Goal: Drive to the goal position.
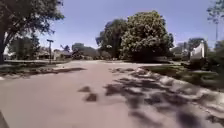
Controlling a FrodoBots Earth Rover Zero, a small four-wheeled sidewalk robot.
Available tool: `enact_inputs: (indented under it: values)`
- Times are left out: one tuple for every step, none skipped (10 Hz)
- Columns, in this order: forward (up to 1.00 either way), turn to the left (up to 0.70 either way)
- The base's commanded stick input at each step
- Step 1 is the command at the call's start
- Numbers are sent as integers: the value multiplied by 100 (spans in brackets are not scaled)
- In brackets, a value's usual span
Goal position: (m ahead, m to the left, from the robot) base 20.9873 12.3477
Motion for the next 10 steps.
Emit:
enact_inputs:
  values:
    - [70,0]
    - [70,0]
    - [70,0]
    - [70,0]
    - [70,0]
    - [70,0]
    - [70,0]
    - [70,0]
    - [70,0]
    - [70,0]
